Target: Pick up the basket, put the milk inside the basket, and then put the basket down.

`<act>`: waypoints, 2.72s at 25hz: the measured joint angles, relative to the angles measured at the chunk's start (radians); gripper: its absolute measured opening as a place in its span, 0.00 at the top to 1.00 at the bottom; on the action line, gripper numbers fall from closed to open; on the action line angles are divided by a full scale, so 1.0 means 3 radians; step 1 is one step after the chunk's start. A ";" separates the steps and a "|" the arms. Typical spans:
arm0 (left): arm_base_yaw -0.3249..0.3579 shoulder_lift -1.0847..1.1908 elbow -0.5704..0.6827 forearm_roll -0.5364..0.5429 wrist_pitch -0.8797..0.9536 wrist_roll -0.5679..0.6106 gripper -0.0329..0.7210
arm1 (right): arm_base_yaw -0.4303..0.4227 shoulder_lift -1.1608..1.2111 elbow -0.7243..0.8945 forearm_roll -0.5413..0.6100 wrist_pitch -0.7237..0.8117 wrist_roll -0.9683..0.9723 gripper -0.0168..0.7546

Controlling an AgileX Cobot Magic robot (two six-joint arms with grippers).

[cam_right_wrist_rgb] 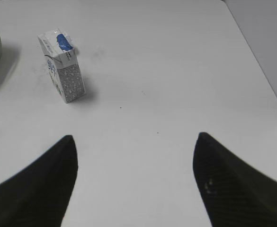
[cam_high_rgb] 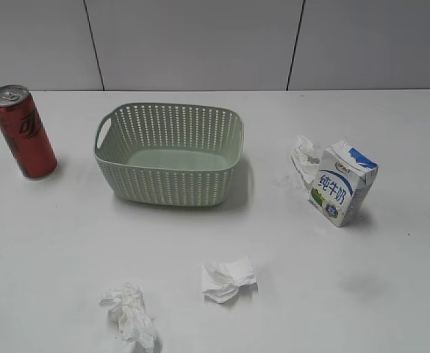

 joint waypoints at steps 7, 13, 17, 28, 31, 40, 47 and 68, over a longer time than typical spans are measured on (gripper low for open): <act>0.0000 0.0000 0.0000 0.0000 0.0000 0.0000 0.64 | 0.0000 0.0000 0.0000 0.0000 0.0000 -0.0004 0.23; 0.0000 0.0000 0.0000 0.0000 0.0000 0.0000 0.65 | 0.0000 0.0000 0.0000 0.0000 0.0000 -0.0001 0.23; 0.0000 0.0000 0.0000 0.0000 0.0000 0.0000 0.65 | 0.0000 0.0000 0.0000 0.0000 0.0000 -0.0001 0.23; 0.0000 0.0000 0.0000 -0.0004 0.0000 0.0000 0.65 | 0.0000 0.0000 0.0000 0.0003 0.0000 -0.0001 0.23; 0.0000 0.0000 0.0000 -0.0020 0.0000 0.0000 0.62 | 0.0000 0.0000 0.0000 0.0003 0.0000 -0.0001 0.23; 0.0000 0.0532 -0.0118 -0.0081 -0.0475 0.0000 0.08 | 0.0000 0.0000 0.0000 0.0003 0.0000 0.0003 0.23; 0.0000 0.1498 -0.0187 -0.0127 -0.1547 0.0000 0.06 | 0.0000 0.0000 0.0000 0.0003 0.0000 0.0003 0.23; -0.1008 0.5142 -0.2827 -0.0280 -0.0324 0.0152 0.08 | 0.0000 0.0000 0.0000 0.0003 0.0000 0.0006 0.23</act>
